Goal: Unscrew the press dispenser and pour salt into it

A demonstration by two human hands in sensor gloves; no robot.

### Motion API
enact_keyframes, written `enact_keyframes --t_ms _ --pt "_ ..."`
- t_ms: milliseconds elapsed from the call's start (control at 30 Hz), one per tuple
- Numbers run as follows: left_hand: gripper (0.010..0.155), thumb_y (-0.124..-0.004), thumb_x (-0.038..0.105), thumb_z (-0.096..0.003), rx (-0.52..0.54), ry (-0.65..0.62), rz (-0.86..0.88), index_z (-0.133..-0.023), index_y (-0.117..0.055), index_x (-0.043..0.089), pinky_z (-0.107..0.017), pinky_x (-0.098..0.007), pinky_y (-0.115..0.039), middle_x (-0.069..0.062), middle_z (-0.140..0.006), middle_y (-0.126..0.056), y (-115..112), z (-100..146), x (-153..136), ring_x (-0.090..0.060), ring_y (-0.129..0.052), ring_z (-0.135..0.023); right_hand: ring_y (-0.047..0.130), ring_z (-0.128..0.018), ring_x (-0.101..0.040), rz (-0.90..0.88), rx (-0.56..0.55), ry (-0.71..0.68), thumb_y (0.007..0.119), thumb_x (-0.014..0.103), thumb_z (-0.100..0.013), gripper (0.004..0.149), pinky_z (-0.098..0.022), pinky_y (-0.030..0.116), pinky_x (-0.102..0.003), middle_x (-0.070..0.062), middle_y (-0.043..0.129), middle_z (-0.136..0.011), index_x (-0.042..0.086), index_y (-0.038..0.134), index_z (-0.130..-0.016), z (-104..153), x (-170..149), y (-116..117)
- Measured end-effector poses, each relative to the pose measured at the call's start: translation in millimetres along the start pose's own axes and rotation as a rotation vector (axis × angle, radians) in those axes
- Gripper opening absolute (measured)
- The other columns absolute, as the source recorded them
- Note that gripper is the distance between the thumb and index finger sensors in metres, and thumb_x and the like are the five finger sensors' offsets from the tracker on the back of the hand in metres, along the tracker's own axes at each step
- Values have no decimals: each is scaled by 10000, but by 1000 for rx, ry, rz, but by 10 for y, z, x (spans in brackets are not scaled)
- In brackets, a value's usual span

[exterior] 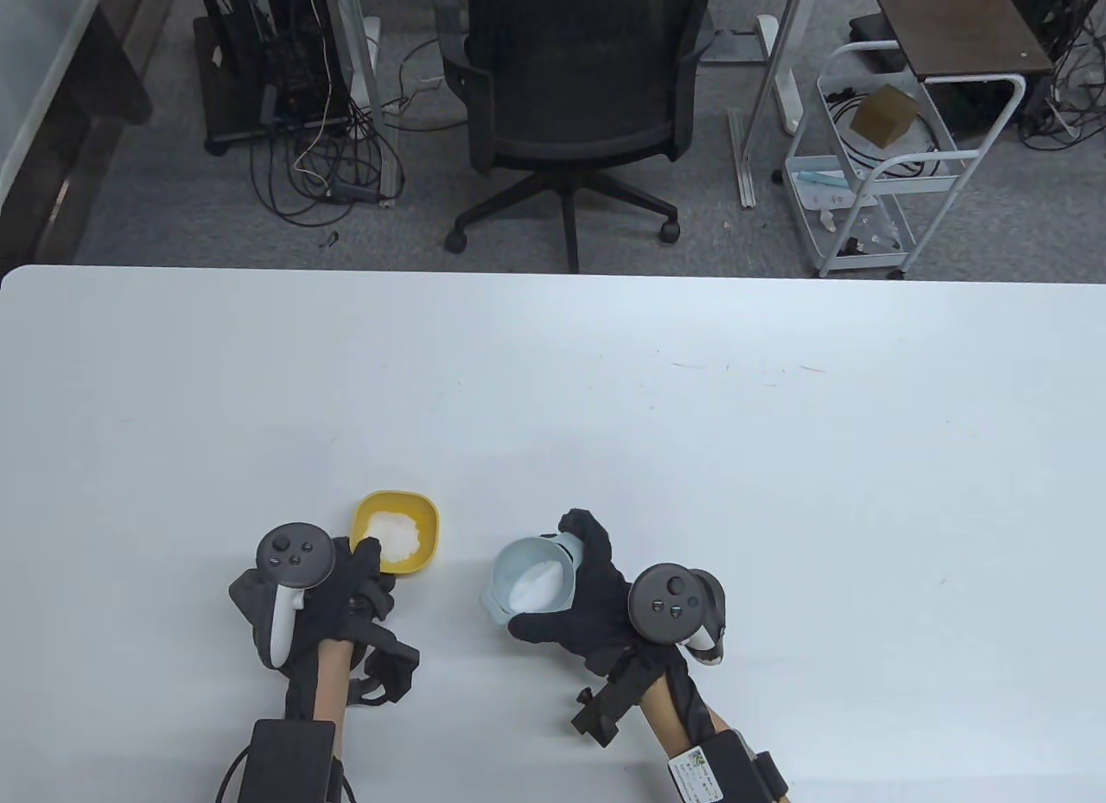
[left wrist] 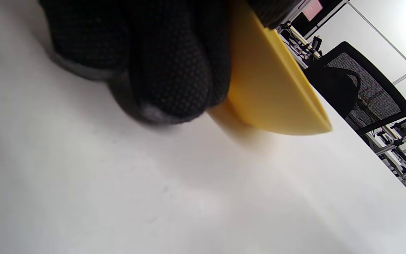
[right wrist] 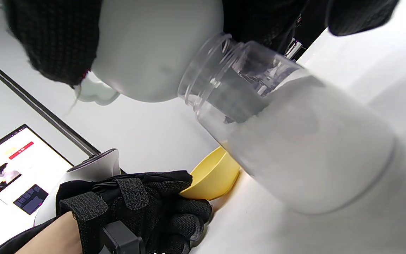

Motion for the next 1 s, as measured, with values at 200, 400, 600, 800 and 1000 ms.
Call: enact_keyframes --t_ms 200,400,600,800,1000 --pt "750 -645 431 -653 6 -4 5 -1110 -542 -154 -496 -489 -868 -134 -778 -999 15 -1 -14 -236 -1072 -556 683 -952 -495 0 -3 0 836 605 -441 1261 -591 521 -793 -300 551 -1085 -138 61 -1102 6 4 -3" --pt "853 -635 517 -647 13 -31 -32 -1139 -475 -161 -531 -538 -831 -188 -839 -962 56 48 26 -294 -1045 -622 686 -952 -497 1 -5 -2 836 602 -442 1262 -587 533 -795 -295 542 -1095 -148 61 -1097 8 6 -4" --pt "907 -641 582 -631 171 -95 -238 -1163 -448 -127 -543 -558 -811 -248 -910 -907 144 229 218 -322 -1021 -651 683 -954 -493 2 -2 -3 834 605 -443 1263 -584 530 -799 -286 554 -1087 -147 56 -1094 8 6 -2" --pt "876 -644 591 -622 333 -265 -435 -1194 -454 -44 -594 -620 -739 -379 -1076 -689 116 454 514 -482 -861 -854 681 -954 -495 0 -4 -3 834 607 -443 1263 -583 529 -800 -289 555 -1084 -147 56 -1093 8 7 -1" --pt "847 -655 586 -600 212 -519 -465 -1217 -455 42 -664 -724 -614 -398 -1195 -523 -209 581 752 -630 -635 -1016 598 -976 -587 -1 -8 -12 833 598 -446 1266 -579 524 -811 -340 473 -1122 -169 54 -1085 6 14 3"
Point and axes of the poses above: the tracker on the back of each hand, its own x axis roughly to the thumb side, its own z axis roughly from the fingertips to the wrist, y = z × x, the point moved 2 cm from there along -z, roughly from the wrist to the fingertips
